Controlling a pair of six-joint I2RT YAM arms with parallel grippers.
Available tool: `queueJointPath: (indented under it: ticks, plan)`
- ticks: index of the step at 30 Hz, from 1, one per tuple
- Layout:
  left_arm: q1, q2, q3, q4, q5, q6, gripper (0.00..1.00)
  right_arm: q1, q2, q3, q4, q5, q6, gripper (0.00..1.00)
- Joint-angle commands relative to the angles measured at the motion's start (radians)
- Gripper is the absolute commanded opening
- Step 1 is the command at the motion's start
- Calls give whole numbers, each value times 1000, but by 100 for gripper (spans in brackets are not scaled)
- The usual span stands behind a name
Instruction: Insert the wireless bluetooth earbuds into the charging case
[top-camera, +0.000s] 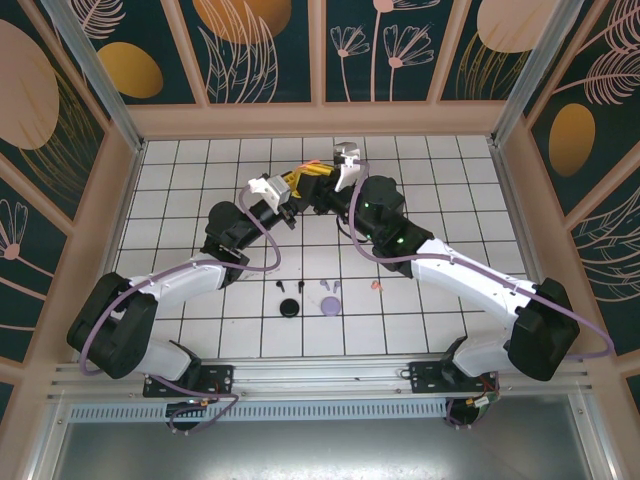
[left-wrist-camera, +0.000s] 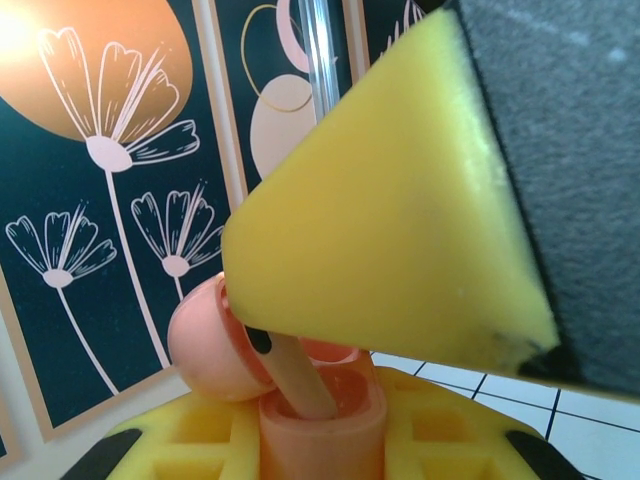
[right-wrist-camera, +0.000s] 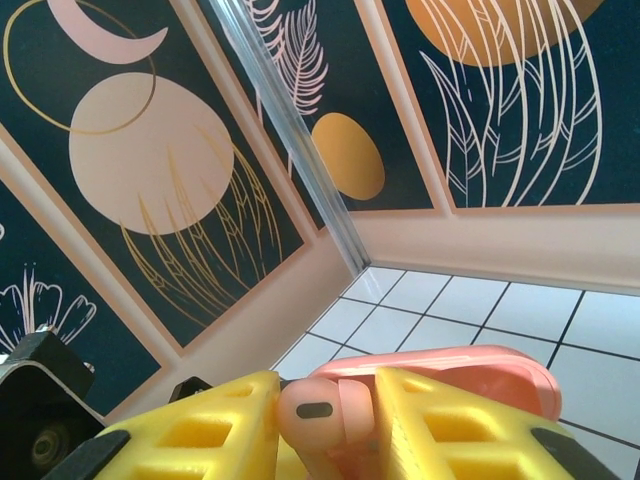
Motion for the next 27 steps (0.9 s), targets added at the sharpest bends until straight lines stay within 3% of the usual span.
queueJointPath:
  ticks: [1,14,27]
  plan:
    - [-28,-64,58,182,54,-21,0,1,28,-3,-143,47,12,32]
    - [-28,-59,58,184,51,-43,0,-5,27,11,-186,98,86,41]
    - [-28,-46,52,193,50,-75,0,-15,28,20,-207,93,147,45]
